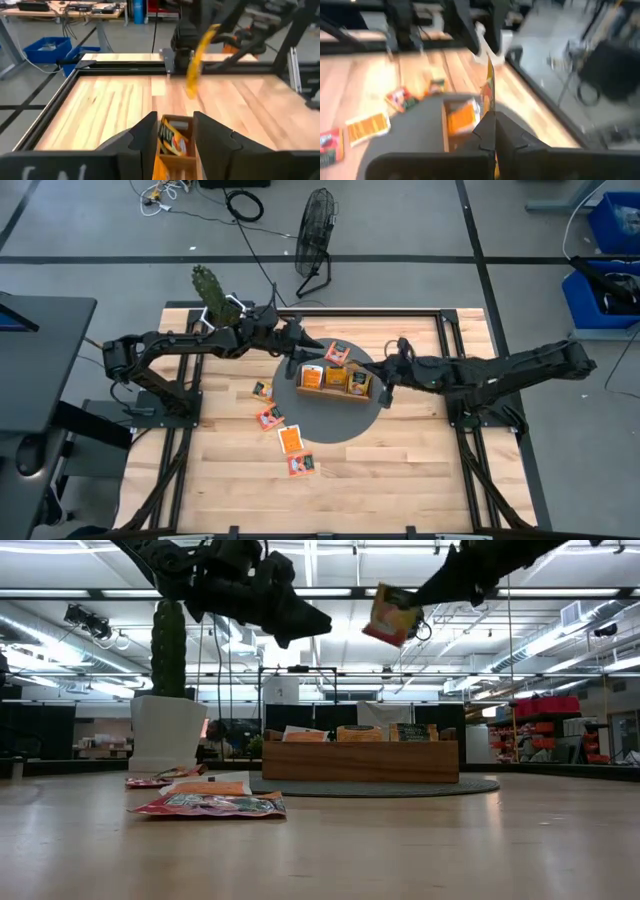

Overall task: Pick & Place Tea
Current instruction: Put the yellow tea bag into the right section of the wooden organizer

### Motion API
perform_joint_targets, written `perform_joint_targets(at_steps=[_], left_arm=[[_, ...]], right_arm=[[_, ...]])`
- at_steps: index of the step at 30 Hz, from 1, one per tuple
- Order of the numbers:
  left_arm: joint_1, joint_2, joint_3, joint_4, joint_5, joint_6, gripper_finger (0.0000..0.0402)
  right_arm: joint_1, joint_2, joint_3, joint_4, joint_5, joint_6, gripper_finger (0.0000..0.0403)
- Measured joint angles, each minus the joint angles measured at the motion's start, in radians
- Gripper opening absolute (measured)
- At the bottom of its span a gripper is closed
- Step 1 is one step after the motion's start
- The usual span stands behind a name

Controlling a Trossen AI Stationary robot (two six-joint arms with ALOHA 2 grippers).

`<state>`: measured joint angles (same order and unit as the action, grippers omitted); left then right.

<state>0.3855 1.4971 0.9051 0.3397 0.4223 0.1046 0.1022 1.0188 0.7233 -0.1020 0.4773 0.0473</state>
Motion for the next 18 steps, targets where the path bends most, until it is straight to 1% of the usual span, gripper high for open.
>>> perform_joint_targets(at_steps=[2, 5, 7, 9, 12, 18], left_arm=[[0.0, 0.0, 0.0, -0.01, 0.0, 0.017, 0.0124], [-0.003, 0.0, -0.02, 0.012, 0.001, 0.037, 0.0117], [-0.003, 0.001, -0.049, 0.067, 0.0, 0.028, 0.0112], [0.003, -0.003, -0.093, 0.16, 0.0, 0.001, 0.0105], [0.006, -0.01, -0.161, 0.274, -0.004, -0.014, 0.0096], [0.007, -0.067, -0.246, 0.288, -0.014, -0.027, 0.0082]], right_arm=[[-0.02, 0.014, 0.047, -0.131, -0.019, 0.042, 0.0], [-0.056, 0.033, 0.068, -0.214, -0.122, 0.073, 0.0], [-0.078, 0.041, 0.067, -0.233, -0.173, 0.089, 0.0], [-0.098, 0.053, 0.066, -0.266, -0.212, 0.103, 0.0], [-0.116, 0.076, 0.064, -0.315, -0.226, 0.12, 0.0], [-0.133, 0.141, 0.064, -0.328, -0.265, 0.125, 0.0]])
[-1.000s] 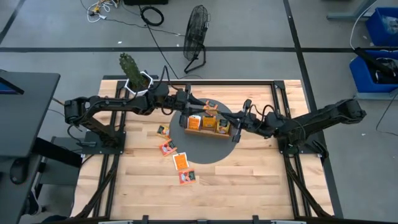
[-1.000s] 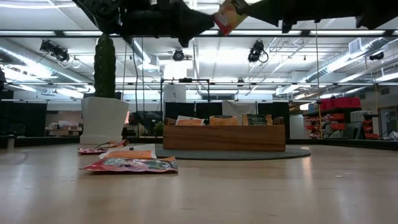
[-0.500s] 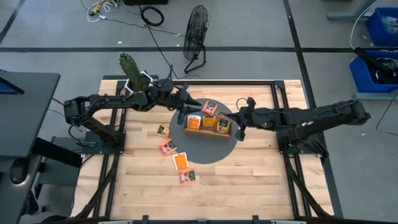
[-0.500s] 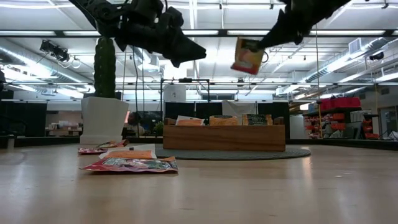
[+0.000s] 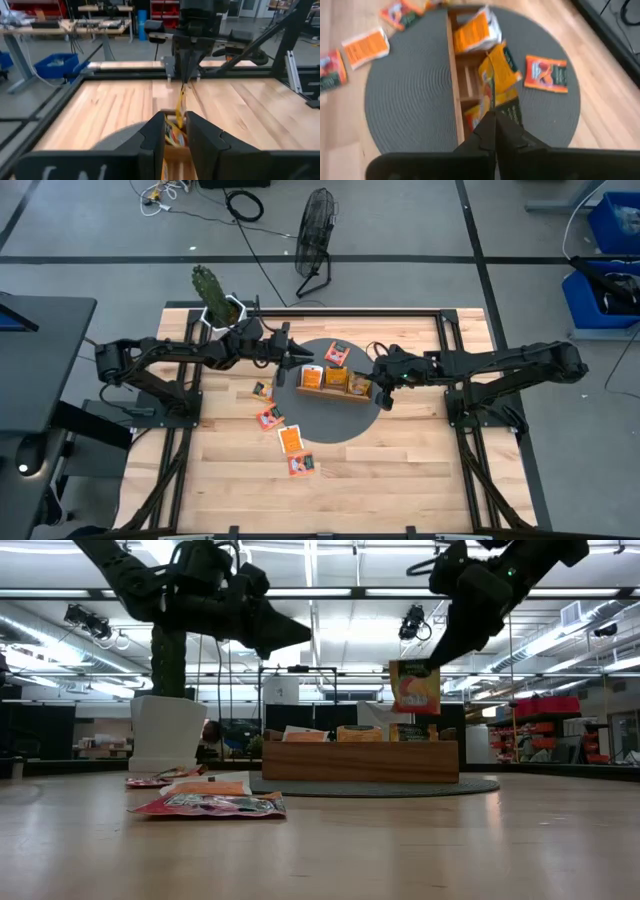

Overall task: Pick & Place Tea
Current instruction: Put the yellow tea bag into the right section of the wooden organizer

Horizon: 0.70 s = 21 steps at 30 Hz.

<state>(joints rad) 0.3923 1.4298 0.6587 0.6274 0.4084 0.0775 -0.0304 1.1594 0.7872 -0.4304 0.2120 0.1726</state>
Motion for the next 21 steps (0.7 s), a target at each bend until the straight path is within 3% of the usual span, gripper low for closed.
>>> perform_joint_targets(at_steps=[12, 21], left_arm=[[0.0, -0.128, -0.119, 0.005, -0.005, 0.009, 0.008], [0.001, -0.138, -0.143, -0.033, -0.005, 0.004, 0.008]], right_arm=[[-0.004, 0.191, 0.0, 0.033, 0.006, -0.06, 0.0], [-0.003, 0.298, 0.0, 0.062, 0.051, -0.081, 0.0]])
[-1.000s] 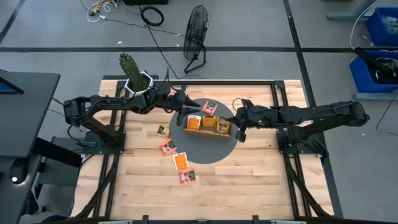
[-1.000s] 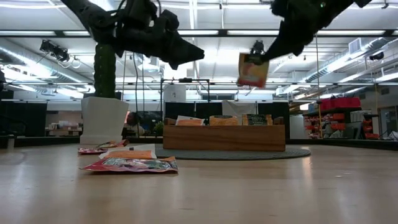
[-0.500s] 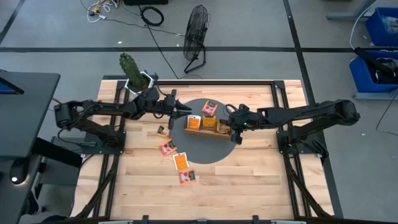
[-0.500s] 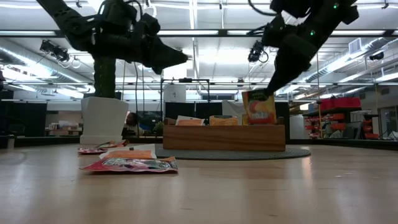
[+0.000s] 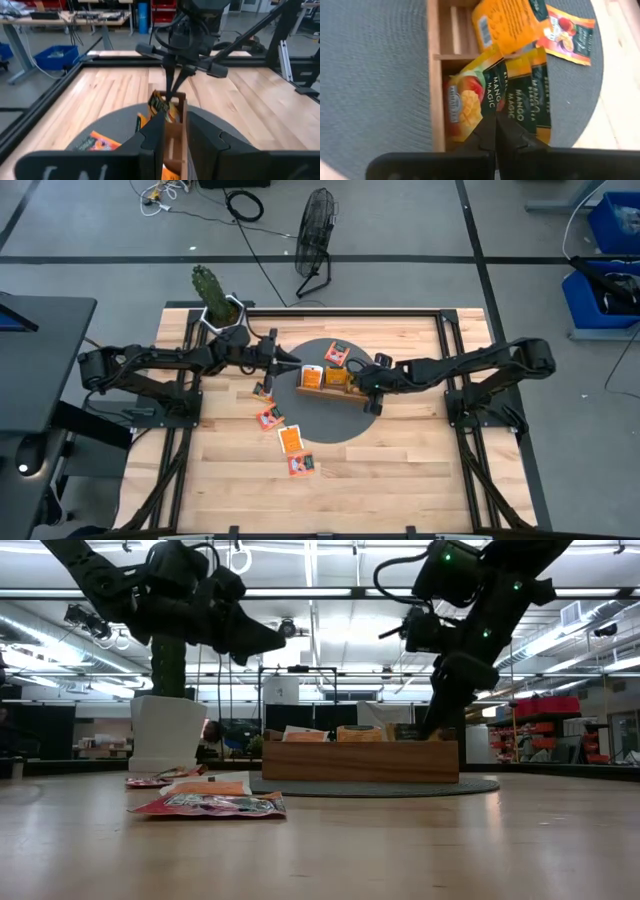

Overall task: Pick & Place Tea
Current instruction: Put the yellow tea bag into the right section of the wooden organizer

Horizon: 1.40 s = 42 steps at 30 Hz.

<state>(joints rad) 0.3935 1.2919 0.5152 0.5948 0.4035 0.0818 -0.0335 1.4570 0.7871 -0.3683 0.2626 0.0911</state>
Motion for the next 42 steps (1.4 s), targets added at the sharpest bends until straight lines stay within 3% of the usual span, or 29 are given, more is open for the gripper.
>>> perform_joint_targets(at_steps=[10, 18, 27, 38, 42], left_arm=[[0.003, 0.0, 0.0, -0.029, 0.0, -0.011, 0.008], [0.003, 0.0, 0.0, -0.142, -0.012, 0.03, 0.008], [0.056, 0.0, 0.0, -0.368, -0.056, 0.035, 0.008], [0.06, 0.0, 0.0, -0.686, -0.058, -0.062, 0.008], [0.066, 0.0, 0.0, -0.76, -0.212, -0.078, 0.008]], right_arm=[[0.005, 0.001, 0.0, -0.008, 0.032, 0.002, 0.0035], [0.005, -0.026, 0.0, -0.028, 0.044, -0.002, 0.0108], [0.005, -0.157, 0.0, -0.041, 0.044, 0.002, 0.0181], [0.005, -0.244, 0.0, -0.034, 0.043, -0.005, 0.0194], [0.005, -0.244, 0.0, -0.034, 0.043, -0.005, 0.0194]])
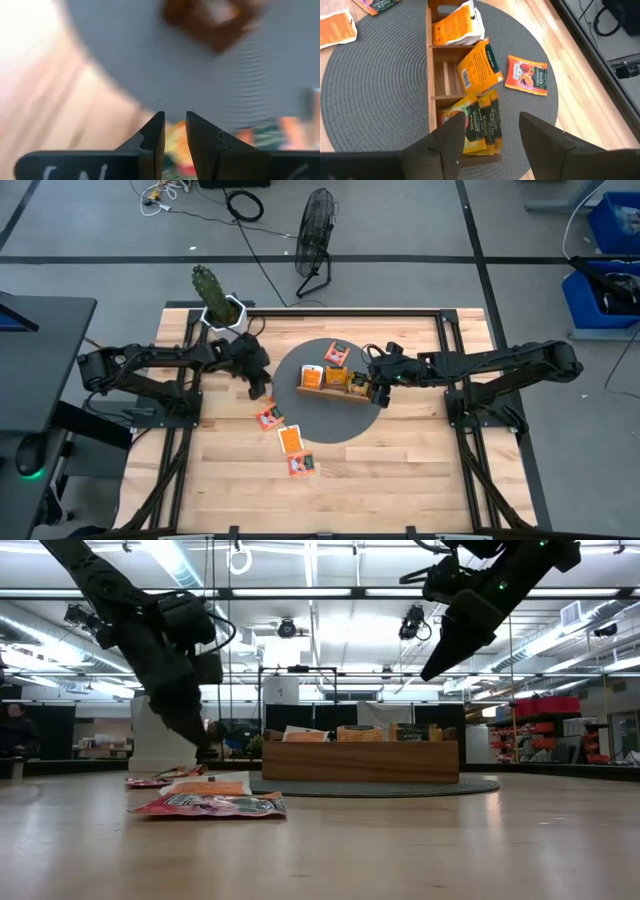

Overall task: Pick & Place Tea
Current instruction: Put the yellow tea bag into the right section of the wooden organizer

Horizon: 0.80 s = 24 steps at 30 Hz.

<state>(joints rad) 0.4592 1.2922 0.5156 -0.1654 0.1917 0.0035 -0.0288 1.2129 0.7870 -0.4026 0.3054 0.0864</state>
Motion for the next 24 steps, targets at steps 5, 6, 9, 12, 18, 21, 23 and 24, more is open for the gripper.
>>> perform_joint_targets(at_steps=[5, 6, 9, 12, 18, 21, 23, 24], left_arm=[[0.017, -0.008, 0.0, -0.068, -0.172, -0.079, 0.0081], [0.021, -0.008, 0.0, -0.082, -0.186, -0.102, 0.0081], [0.029, -0.011, 0.0, -0.149, -0.189, -0.13, 0.0081], [0.03, -0.01, 0.0, -0.211, -0.188, -0.153, 0.0081], [0.031, -0.011, 0.0, -0.174, -0.048, -0.13, 0.0081], [0.033, -0.011, 0.0, -0.178, -0.04, -0.129, 0.0081], [0.036, -0.011, 0.0, -0.178, -0.043, -0.123, 0.0081], [0.038, -0.011, 0.0, -0.178, -0.053, -0.121, 0.0081]], right_arm=[[0.0, 0.0, 0.0, -0.002, 0.0, 0.001, 0.0194], [0.0, 0.0, 0.0, -0.002, 0.0, 0.0, 0.0194], [0.0, 0.001, 0.0, -0.003, 0.0, -0.001, 0.0194], [0.0, 0.001, 0.0, -0.003, -0.006, -0.001, 0.0194], [0.0, 0.001, 0.0, -0.004, 0.008, -0.012, 0.0194], [0.0, 0.001, 0.0, -0.01, 0.014, -0.006, 0.0194], [0.0, 0.001, 0.0, -0.021, 0.016, 0.0, 0.0194], [0.0, 0.001, 0.0, -0.023, 0.016, 0.0, 0.0194]])
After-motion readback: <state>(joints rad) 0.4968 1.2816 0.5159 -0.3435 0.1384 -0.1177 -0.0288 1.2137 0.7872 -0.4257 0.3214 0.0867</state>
